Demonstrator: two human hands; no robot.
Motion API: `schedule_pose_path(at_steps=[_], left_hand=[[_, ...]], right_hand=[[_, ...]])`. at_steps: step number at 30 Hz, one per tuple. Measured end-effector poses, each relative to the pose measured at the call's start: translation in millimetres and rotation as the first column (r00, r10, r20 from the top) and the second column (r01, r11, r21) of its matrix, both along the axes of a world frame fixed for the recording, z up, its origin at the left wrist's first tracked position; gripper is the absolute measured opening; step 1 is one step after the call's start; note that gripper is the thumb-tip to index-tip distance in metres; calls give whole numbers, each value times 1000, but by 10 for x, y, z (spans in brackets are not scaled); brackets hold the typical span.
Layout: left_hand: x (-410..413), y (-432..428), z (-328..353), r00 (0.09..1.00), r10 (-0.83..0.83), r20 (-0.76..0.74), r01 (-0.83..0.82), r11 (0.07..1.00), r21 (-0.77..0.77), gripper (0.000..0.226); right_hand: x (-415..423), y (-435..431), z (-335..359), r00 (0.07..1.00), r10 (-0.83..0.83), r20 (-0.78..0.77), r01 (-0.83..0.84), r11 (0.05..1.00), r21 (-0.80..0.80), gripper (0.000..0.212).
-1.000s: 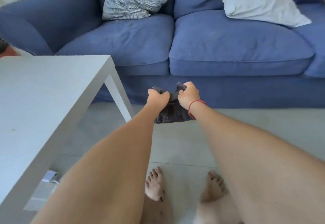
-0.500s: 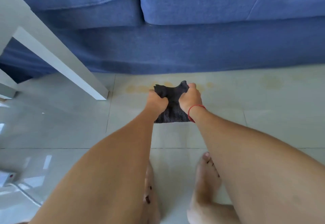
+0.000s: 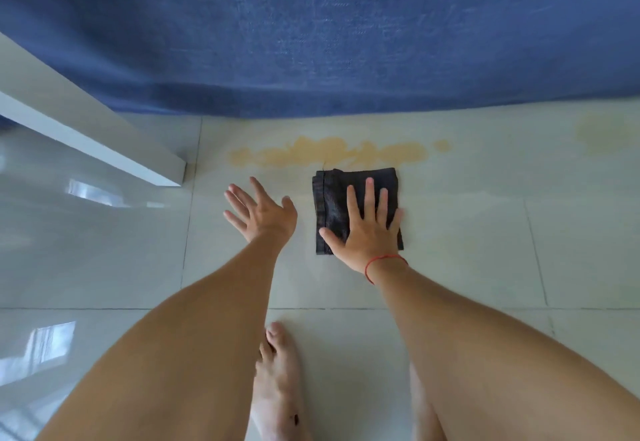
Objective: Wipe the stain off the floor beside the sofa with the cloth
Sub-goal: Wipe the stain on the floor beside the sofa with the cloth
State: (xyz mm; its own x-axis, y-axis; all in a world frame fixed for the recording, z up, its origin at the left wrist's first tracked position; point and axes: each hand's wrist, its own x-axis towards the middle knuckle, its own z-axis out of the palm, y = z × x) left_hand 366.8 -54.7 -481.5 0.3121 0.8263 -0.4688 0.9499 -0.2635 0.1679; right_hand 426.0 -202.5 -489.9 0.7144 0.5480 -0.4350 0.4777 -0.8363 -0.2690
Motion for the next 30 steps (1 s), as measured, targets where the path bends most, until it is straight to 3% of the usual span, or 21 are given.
schedule_pose_path(at_steps=[5,17,25,30], left_hand=[[37,-10,-173,997,72,32,-68,990,-126,79],[-36,35,-204,999,39,32,-31,972,-231,79],[-22,63,-260,1000,0,-4,-1,975,-224,81],[-21,73,-272,1000,-5,-23,0,975,-223,79]], right_hand=[[-6,101,-162,987,10,161,-17,999,40,84],[190,-201,-303,981,-42,189,32,998,52,63],[431,179,-349,941,-295,168,287,955,72,54],[340,533,-363,966,-198,166,180,977,114,54]])
